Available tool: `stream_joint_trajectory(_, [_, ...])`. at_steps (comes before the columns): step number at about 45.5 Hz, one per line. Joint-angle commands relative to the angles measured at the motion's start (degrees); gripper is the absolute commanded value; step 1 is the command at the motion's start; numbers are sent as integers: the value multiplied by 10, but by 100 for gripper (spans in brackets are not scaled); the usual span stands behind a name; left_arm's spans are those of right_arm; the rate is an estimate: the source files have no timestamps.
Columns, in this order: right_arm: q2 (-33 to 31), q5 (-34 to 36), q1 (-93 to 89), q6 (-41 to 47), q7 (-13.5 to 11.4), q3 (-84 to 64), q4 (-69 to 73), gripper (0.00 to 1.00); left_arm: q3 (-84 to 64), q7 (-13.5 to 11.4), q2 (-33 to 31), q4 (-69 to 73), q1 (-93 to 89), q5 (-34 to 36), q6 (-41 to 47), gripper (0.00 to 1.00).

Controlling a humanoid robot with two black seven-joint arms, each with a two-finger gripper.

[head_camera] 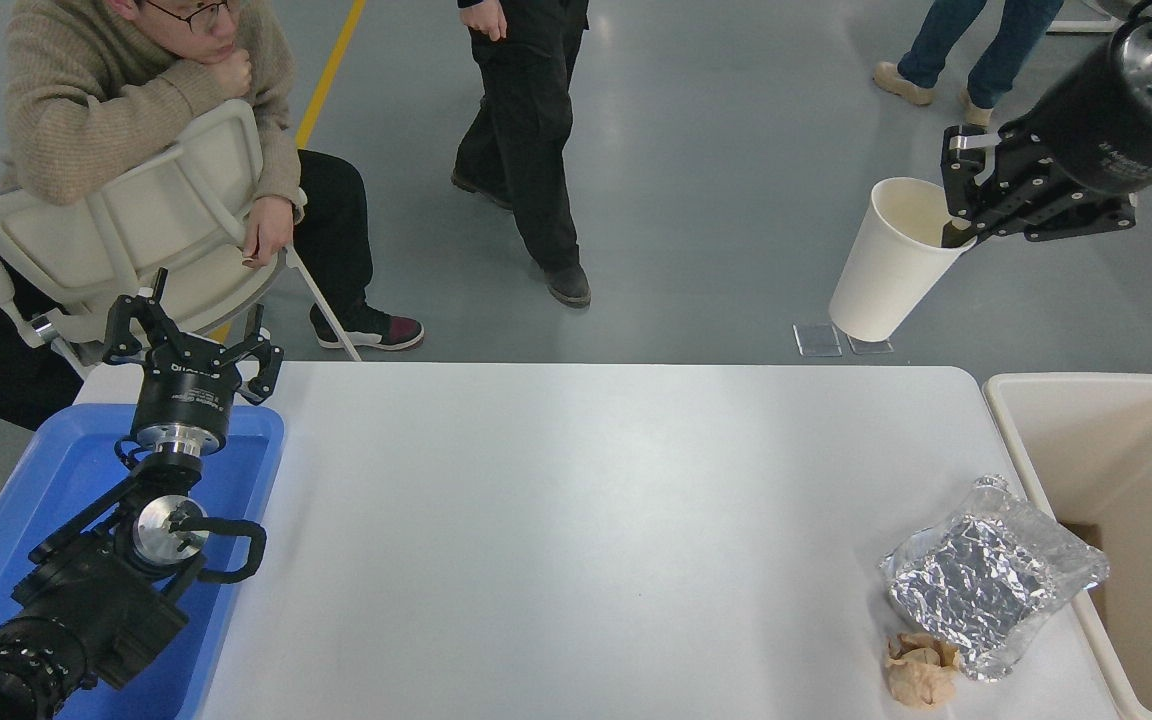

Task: Pick up paper cup place in dustbin

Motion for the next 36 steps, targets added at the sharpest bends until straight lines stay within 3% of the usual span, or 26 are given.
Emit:
stream_joint_trajectory(1, [-78,-20,-19,1,0,-47,-2,0,0,0,0,0,0,0,0,99])
stream_joint_trajectory(5, [-137,-41,-42,1,1,-46,-2,0,0,0,0,0,0,0,0,99])
stream_joint_trajectory(11, [-200,-61,-129,-134,1,-43,-19,0,0,0,0,0,0,0,0,99])
stream_joint_trajectory(27, [-196,-61,-446,-369,5,57,-151,0,0,0,0,0,0,0,0,99])
stream_joint_trajectory(36, [-188,-61,-610,-411,5,166,-251,0,0,0,0,0,0,0,0,99])
